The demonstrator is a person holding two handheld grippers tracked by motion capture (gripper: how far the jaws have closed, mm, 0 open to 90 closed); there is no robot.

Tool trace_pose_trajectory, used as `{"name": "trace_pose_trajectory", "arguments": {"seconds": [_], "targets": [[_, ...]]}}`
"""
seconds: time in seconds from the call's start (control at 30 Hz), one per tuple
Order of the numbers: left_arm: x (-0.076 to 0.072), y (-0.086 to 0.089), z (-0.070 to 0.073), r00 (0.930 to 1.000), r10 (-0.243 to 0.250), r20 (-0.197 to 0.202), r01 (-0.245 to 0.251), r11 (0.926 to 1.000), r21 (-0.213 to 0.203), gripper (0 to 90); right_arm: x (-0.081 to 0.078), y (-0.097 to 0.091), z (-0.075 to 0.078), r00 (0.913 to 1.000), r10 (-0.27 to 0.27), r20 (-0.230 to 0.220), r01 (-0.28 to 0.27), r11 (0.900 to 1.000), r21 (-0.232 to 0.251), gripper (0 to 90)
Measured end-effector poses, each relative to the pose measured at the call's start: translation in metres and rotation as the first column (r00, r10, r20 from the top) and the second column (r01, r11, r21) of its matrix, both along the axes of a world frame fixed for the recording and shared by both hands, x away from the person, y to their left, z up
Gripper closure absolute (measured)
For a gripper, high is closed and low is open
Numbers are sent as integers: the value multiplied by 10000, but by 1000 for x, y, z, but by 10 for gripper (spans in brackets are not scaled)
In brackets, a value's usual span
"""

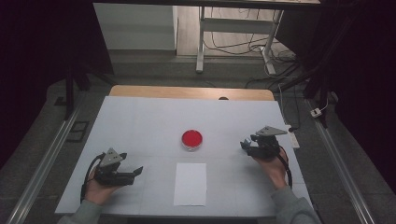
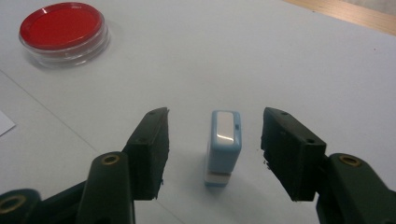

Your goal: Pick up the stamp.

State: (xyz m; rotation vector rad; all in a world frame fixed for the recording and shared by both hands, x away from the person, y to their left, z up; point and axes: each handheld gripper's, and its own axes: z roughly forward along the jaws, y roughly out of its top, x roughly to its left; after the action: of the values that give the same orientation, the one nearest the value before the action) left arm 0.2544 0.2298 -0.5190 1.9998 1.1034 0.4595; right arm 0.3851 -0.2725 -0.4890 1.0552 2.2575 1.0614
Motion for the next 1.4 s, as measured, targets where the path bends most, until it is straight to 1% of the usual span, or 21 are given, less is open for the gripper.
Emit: {"name": "trace_pose_trajectory", "arguments": {"seconds": [0.07,0.13,0.2,0.3,0.37,0.4,0.43,0.47,0.5,0.53,0.6,0.63,0.67,0.87,0.93,1.0,1.17,1.2,1.23,1.33,1.4], "targets": [[0,0,0,10000,16,40,-16,10000,17,153,1,1,0,10000,-94,-8,94,9999,-70,439],[0,-1,0,10000,23,73,-24,10000,23,154,2,1,0,9999,-77,-93,76,9999,-88,461],[0,-1,0,10000,24,70,-24,10000,38,156,3,1,-2,9999,-143,-47,143,9998,-99,485],[0,-1,0,10000,8,60,-9,10000,65,156,4,1,-2,9997,-205,-108,203,9997,-165,529],[0,-1,0,10000,17,67,-17,10000,55,157,4,0,-2,9996,-203,-211,203,9998,-40,575],[0,-1,0,10000,20,81,-21,10000,48,157,4,0,-2,9996,-203,-211,203,9998,-40,575],[0,-1,0,9999,39,94,-40,10000,53,157,5,0,-3,9996,-198,-208,199,9998,41,595],[0,-1,0,9999,36,96,-36,10000,63,157,5,-1,-2,9995,-240,-199,241,9997,63,630],[0,0,0,9999,42,103,-42,10000,65,157,5,-1,-2,9995,-240,-199,241,9997,63,630],[0,0,0,9999,43,101,-44,10000,79,157,5,-1,-3,9994,-251,-243,254,9996,129,656],[0,0,0,9999,40,98,-41,10000,90,157,5,-1,-3,9994,-219,-286,224,9996,182,672],[0,0,0,9999,37,100,-38,10000,88,157,6,-1,-4,9993,-199,-331,206,9996,199,692],[0,0,0,9999,38,103,-39,10000,86,157,6,-2,-4,9992,-189,-339,195,9997,176,734],[0,1,0,9998,107,173,-109,9999,86,157,6,-3,-4,9988,-271,-417,281,9993,240,745],[0,1,0,9998,105,169,-107,9999,86,157,6,-4,-4,9987,-318,-405,332,9988,350,747],[0,0,0,9998,100,167,-102,9999,115,157,6,-4,-4,9986,-319,-433,333,9989,326,748],[0,0,0,9998,86,164,-89,9999,124,157,5,-5,-2,9988,-368,-323,381,9984,419,750],[0,0,0,9998,84,156,-86,9999,123,157,4,-5,-1,9988,-349,-332,364,9983,444,750],[0,0,-1,9999,74,150,-75,9999,123,157,4,-5,-1,9993,-296,-238,308,9982,517,750],[0,0,-1,9999,53,131,-55,9999,132,157,3,-4,0,9995,-249,-198,259,9985,491,750],[0,-1,-1,9999,62,129,-64,9999,144,157,2,-3,1,9997,-229,-89,233,9982,557,750]]}}
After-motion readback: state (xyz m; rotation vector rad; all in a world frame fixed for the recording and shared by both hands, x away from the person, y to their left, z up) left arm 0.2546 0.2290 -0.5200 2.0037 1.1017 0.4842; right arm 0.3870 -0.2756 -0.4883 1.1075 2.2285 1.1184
